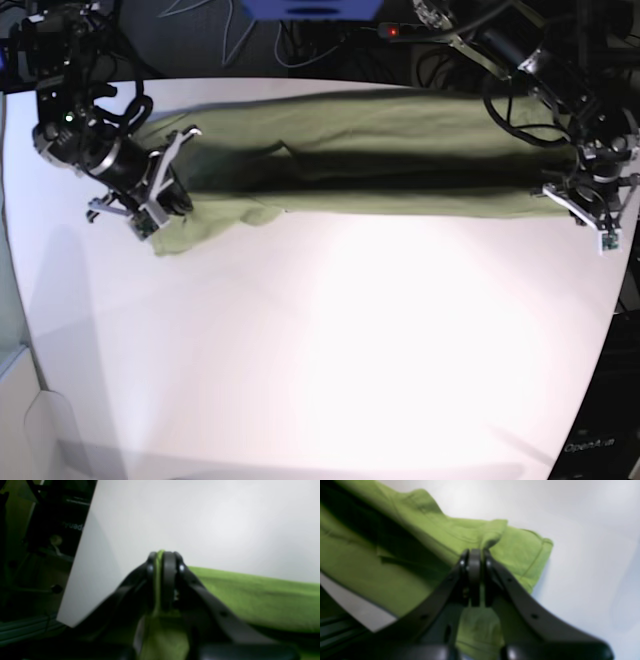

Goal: Fold the T-shirt properly
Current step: 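Lift the hem and fold it over toward the collar with both grippers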

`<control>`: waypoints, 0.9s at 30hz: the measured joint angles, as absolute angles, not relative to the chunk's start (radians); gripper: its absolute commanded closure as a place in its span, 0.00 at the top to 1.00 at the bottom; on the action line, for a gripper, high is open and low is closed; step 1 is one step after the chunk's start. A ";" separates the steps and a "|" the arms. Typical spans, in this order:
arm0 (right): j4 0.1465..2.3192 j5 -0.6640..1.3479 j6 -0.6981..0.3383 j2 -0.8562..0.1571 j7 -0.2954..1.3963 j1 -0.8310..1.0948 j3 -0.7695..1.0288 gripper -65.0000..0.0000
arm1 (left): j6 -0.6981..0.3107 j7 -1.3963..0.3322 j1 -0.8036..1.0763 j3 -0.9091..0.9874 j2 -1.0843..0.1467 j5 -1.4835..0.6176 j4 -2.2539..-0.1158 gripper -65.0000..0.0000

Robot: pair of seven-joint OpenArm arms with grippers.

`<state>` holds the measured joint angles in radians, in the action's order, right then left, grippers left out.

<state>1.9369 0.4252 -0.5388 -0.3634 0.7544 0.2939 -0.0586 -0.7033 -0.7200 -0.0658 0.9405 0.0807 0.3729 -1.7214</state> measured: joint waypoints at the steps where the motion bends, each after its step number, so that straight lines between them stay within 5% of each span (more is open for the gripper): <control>1: 1.937 0.422 -0.539 -0.363 0.748 0.306 -0.059 0.01 | -0.703 -0.716 -0.055 0.940 0.081 0.364 -1.721 0.03; 27: 1.931 0.419 -0.538 -0.363 0.729 0.307 -0.059 0.01 | -0.673 -0.585 -0.033 0.937 0.076 0.404 -1.436 0.03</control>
<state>1.9308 0.4187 -0.5381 -0.3626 0.7288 0.3065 -0.0593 -0.6727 -0.5850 -0.0326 0.9371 0.0761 0.4038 -1.4364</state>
